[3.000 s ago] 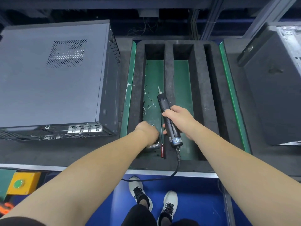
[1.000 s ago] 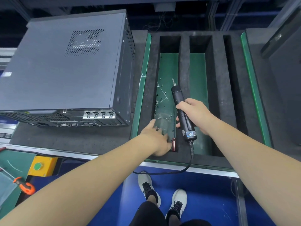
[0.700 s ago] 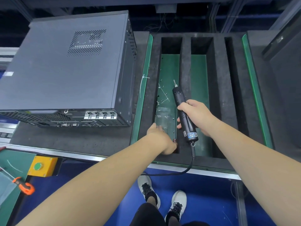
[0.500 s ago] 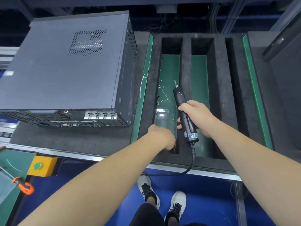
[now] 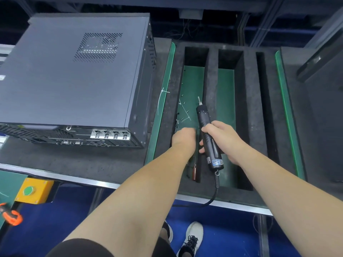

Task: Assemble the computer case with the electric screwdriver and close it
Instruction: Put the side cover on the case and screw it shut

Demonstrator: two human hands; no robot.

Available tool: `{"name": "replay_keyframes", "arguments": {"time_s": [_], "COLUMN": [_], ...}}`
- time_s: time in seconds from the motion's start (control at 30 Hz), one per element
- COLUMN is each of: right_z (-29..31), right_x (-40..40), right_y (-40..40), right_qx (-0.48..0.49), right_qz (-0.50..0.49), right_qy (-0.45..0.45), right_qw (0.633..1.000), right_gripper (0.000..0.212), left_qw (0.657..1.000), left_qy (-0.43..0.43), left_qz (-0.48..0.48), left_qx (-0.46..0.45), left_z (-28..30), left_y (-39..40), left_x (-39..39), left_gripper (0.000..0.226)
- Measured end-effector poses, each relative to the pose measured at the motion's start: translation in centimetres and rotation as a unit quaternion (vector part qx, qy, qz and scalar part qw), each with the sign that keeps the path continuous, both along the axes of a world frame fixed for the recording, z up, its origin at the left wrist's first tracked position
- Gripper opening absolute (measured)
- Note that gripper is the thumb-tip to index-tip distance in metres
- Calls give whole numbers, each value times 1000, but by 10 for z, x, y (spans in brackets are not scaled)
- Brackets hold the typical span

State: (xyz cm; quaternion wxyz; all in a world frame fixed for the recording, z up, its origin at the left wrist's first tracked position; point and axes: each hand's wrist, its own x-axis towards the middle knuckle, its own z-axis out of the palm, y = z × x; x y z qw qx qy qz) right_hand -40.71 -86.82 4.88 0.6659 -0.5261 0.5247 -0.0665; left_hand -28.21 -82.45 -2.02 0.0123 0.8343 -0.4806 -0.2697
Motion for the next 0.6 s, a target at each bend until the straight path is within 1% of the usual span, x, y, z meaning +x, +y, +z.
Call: {"name": "replay_keyframes", "arguments": {"time_s": [0.17,0.27,0.33,0.4,0.43,0.47,0.5,0.53,0.57,0.6], "right_z": [0,-1,-2,0,3,7,14,21,31,42], "right_x": [1,1,2,2,1,1,1,0,0,-2], "right_y": [-1,-1,-3,-5,-4,-4,-4,-3,-3,-4], "right_qx": [1,3,4,3,-1,-8,-16,-23,-29,-36], "right_qz": [-3,-3,2,6,5,0,-5,-9,-10,-8], "right_qy": [4,1,-3,-2,0,0,-1,-6,-14,-22], "right_qw": [1000,1000,1000,1000,1000,1000,1000,1000,999,999], "right_gripper": [33,23,16,15,15,16,17,18,19,22], "left_qw": [998,998,1000,993,977,947,896,842,803,774], "left_qy": [-41,-31,8,74,129,208,300,374,415,440], "left_qz": [-52,-59,-11,80,145,222,300,363,400,421], "left_qx": [4,15,1,-55,-84,-108,-129,-140,-152,-173], "left_z": [-7,-12,-9,4,15,27,42,57,73,87], "left_y": [-10,-12,-11,-10,-8,-8,-8,-7,-8,-9], "left_x": [-1,-4,1,7,9,11,11,10,11,13], "left_gripper": [19,23,24,9,7,11,12,10,10,11]}}
